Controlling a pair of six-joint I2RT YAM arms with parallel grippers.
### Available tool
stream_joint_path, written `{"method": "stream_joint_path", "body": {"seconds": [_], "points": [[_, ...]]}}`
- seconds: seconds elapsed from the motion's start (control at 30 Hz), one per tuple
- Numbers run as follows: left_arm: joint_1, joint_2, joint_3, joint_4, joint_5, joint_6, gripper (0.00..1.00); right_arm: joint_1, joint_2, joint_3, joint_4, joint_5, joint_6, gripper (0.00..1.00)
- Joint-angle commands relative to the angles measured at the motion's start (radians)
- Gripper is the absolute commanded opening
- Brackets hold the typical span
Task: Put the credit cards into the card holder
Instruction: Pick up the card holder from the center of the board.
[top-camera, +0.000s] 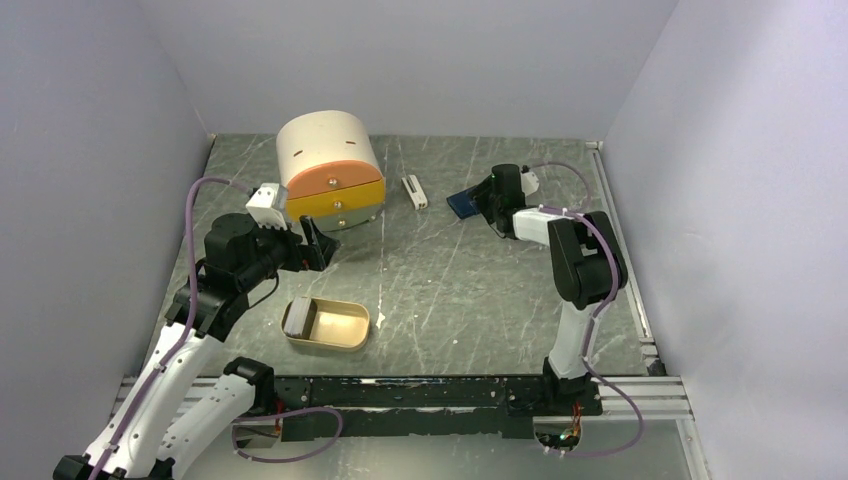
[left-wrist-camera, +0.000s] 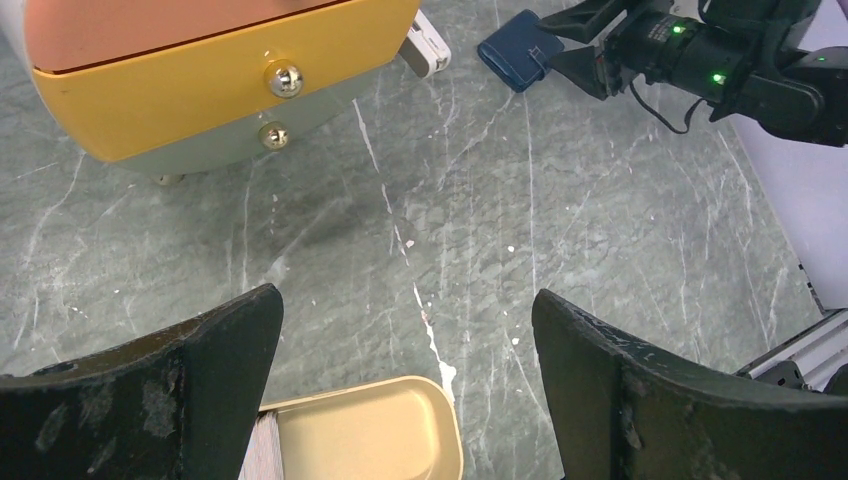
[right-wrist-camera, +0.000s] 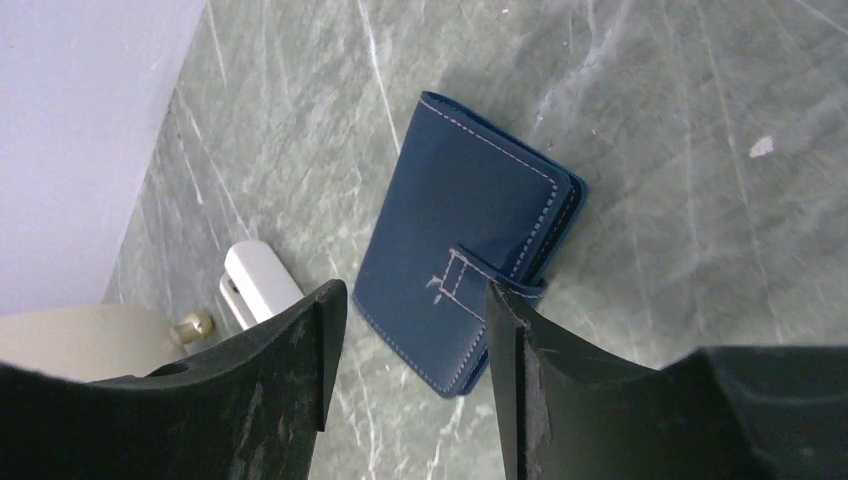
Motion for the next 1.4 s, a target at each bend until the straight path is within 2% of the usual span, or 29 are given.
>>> {"method": "stream_joint_path", "body": {"seconds": [0.0, 0.27, 0.4, 0.5, 0.63, 0.93, 1.03, 1.2, 1.37], "points": [[0.012, -0.004, 0.003, 0.004, 0.020, 0.017, 1.00, -0.009, 0.079, 0.053, 0.036, -0.029, 0.030, 0.57], [0.012, -0.005, 0.002, 0.005, 0.017, 0.020, 1.00, -0.011, 0.116, 0.045, -0.031, -0.002, 0.102, 0.58], [0.011, -0.005, 0.000, 0.005, 0.020, 0.018, 1.00, -0.010, 0.073, 0.019, -0.097, 0.059, 0.134, 0.61], [0.011, -0.004, 0.000, 0.007, 0.021, 0.018, 1.00, -0.003, 0.047, -0.036, -0.067, 0.090, 0.136, 0.59], [0.011, 0.003, 0.002, 0.005, 0.022, 0.020, 1.00, -0.001, 0.048, -0.035, -0.118, 0.124, 0.136, 0.58], [0.011, 0.018, 0.004, 0.004, 0.024, 0.023, 1.00, -0.003, 0.137, 0.012, -0.024, 0.039, 0.107, 0.58], [0.012, 0.024, 0.004, 0.004, 0.022, 0.025, 0.99, -0.003, 0.134, 0.002, -0.014, 0.051, 0.098, 0.52], [0.012, 0.026, 0.000, 0.004, 0.022, 0.024, 1.00, -0.013, 0.114, -0.013, 0.009, 0.059, 0.061, 0.26], [0.012, 0.022, 0.001, 0.001, 0.017, 0.025, 0.99, -0.015, 0.064, -0.031, 0.012, 0.077, -0.049, 0.07]]}}
